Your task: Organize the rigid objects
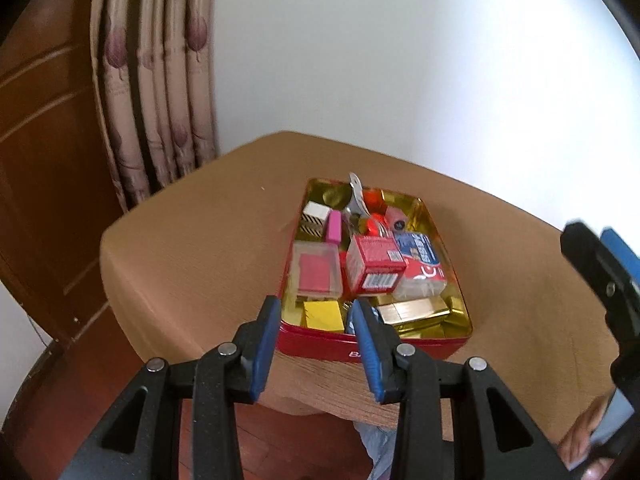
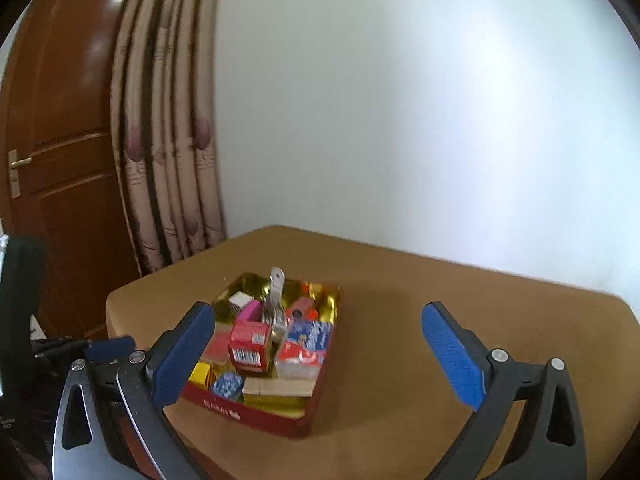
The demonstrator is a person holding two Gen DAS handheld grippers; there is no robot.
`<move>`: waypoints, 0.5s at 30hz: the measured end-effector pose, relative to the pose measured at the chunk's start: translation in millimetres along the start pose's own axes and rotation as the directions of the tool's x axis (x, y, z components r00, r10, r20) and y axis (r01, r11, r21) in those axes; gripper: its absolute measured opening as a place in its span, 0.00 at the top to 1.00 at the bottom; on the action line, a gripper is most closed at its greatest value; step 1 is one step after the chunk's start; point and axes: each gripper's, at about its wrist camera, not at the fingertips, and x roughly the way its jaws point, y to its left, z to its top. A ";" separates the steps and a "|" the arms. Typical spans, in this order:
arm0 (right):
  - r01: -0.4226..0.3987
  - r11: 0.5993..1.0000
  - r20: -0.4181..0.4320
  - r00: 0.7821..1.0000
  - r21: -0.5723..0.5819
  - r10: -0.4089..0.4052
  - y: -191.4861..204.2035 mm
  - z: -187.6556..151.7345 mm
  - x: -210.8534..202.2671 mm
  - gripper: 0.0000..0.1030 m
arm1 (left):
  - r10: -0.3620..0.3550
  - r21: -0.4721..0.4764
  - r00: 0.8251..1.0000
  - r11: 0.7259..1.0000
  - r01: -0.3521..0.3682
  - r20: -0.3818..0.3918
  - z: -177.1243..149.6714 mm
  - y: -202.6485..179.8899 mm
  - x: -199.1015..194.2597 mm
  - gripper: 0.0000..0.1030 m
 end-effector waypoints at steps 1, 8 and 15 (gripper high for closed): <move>-0.004 1.000 -0.006 1.000 0.012 0.004 -2.3 0.4 -2.8 0.00 | 0.015 0.004 1.000 1.000 -0.015 0.018 0.0 -0.9 -3.9 0.63; 0.088 0.996 0.097 0.991 0.000 -0.087 5.6 5.1 -41.5 0.00 | 0.116 0.013 0.974 0.993 -0.120 0.192 6.6 -2.7 -42.5 0.45; 0.105 0.994 0.196 0.976 -0.022 -0.099 21.1 13.9 -79.2 0.00 | 0.146 0.027 0.919 0.985 -0.168 0.367 13.7 -3.3 -92.6 0.19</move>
